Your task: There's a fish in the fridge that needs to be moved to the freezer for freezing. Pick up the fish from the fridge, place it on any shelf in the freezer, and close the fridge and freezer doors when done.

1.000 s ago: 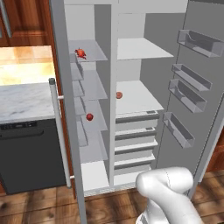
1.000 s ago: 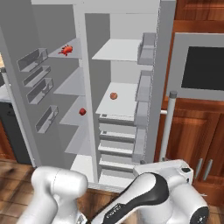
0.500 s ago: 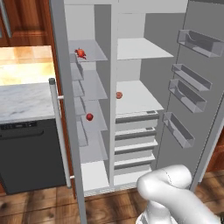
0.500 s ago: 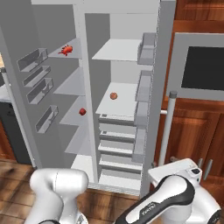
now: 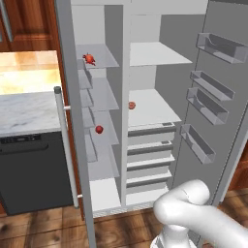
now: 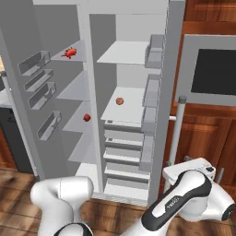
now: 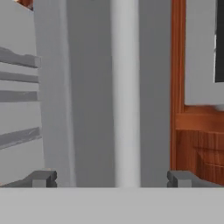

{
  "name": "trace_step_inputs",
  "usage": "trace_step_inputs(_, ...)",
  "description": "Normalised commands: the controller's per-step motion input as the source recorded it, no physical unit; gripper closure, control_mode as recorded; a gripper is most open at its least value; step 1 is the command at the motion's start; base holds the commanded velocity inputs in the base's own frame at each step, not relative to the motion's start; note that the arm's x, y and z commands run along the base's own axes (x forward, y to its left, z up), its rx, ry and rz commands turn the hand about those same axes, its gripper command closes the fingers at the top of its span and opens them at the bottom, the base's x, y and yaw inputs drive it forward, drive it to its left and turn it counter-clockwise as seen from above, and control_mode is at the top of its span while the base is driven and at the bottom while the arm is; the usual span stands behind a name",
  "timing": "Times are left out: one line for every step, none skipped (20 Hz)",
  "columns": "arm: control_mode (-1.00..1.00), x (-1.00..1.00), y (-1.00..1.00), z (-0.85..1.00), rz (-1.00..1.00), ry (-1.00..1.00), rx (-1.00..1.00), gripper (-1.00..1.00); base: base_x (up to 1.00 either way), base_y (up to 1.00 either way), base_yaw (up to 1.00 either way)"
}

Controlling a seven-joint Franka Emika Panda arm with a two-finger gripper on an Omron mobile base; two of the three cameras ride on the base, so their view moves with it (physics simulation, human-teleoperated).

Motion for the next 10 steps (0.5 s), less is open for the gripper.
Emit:
trace_step_inputs(-1.0, 0.18, -0.46, -0.3, 0.1, 0.0, 0.01, -1.0, 0.0, 0.0, 0.0)
trace_step_inputs(-1.0, 0.14, -0.54, -0.31, 0.11, 0.0, 0.02, -1.0, 0.0, 0.0, 0.0)
trace_step_inputs(-1.0, 0.14, -0.54, -0.32, 0.1, 0.0, 0.01, -1.0, 0.0, 0.0, 0.0)
trace_step_inputs(-1.0, 0.23, -0.47, -0.36, 0.09, 0.0, 0.0, -1.0, 0.0, 0.0, 0.0)
trace_step_inputs(-1.0, 0.47, -0.36, -0.44, 0.07, 0.0, 0.0, -1.0, 0.0, 0.0, 0.0)
trace_step_inputs(-1.0, 0.62, -0.36, -0.51, 0.05, 0.0, 0.0, -1.0, 0.0, 0.0, 0.0)
trace_step_inputs(-1.0, 0.5, -0.47, -0.51, 0.04, 0.0, 0.0, -1.0, 0.0, 0.0, 0.0)
trace_step_inputs(-1.0, 0.43, -0.54, -0.48, 0.03, 0.0, 0.0, -1.0, 0.0, 0.0, 0.0)
trace_step_inputs(-1.0, 0.44, -0.47, -0.51, 0.03, 0.0, 0.0, -1.0, 0.0, 0.0, 0.0)
trace_step_inputs(-1.0, 0.64, -0.36, -0.56, 0.0, 0.0, 0.0, -1.0, 0.0, 0.0, 0.0)
